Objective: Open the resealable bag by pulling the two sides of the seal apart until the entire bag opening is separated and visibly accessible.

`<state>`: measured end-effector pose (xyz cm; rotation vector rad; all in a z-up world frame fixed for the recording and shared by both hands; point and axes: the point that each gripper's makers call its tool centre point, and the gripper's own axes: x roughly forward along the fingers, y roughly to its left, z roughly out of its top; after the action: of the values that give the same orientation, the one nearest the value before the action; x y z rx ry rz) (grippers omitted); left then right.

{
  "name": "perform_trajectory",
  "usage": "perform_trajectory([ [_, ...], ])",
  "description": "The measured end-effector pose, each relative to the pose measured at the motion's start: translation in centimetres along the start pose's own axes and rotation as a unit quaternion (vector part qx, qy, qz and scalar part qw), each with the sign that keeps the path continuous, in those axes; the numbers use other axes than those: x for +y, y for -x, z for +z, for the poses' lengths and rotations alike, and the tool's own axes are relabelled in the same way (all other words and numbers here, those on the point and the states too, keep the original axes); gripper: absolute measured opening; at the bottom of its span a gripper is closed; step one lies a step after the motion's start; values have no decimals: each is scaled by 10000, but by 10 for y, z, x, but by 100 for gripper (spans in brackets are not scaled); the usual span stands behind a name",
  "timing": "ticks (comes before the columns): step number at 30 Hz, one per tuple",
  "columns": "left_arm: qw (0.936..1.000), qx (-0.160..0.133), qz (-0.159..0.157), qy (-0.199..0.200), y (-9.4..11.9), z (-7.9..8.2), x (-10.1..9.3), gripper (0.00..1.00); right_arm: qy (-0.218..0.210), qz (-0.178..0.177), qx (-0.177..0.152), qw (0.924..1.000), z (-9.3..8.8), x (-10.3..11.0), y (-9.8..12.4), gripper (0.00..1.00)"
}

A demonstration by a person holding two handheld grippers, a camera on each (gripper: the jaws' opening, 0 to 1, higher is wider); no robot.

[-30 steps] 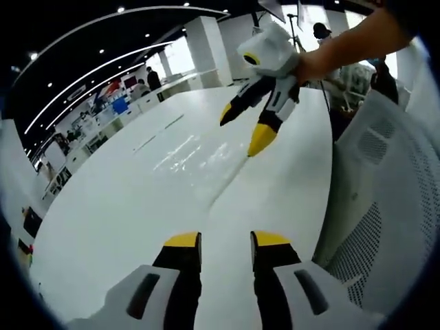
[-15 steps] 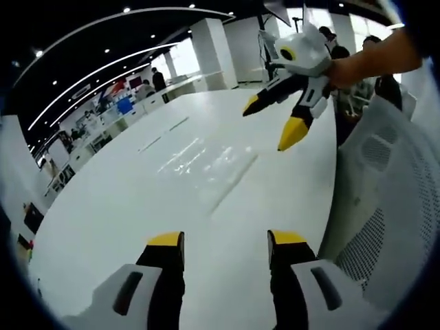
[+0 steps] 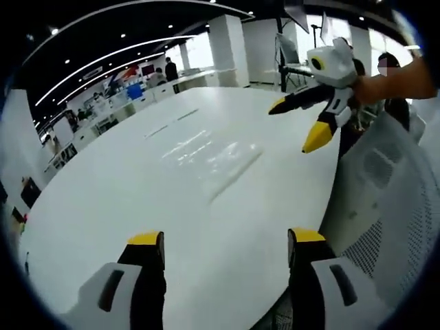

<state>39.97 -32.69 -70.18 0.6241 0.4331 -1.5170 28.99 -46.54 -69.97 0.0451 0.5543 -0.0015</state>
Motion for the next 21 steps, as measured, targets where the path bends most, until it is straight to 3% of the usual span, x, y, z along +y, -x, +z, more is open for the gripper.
perform_trajectory([
  [8,9997,3,-39,261,2,-5,-10,81,-278,-199,-54,9994,-9,5,13,98],
  [21,9997,40,63,250,2,-14,-10,85,-397,-533,-90,9977,-15,11,23,99],
])
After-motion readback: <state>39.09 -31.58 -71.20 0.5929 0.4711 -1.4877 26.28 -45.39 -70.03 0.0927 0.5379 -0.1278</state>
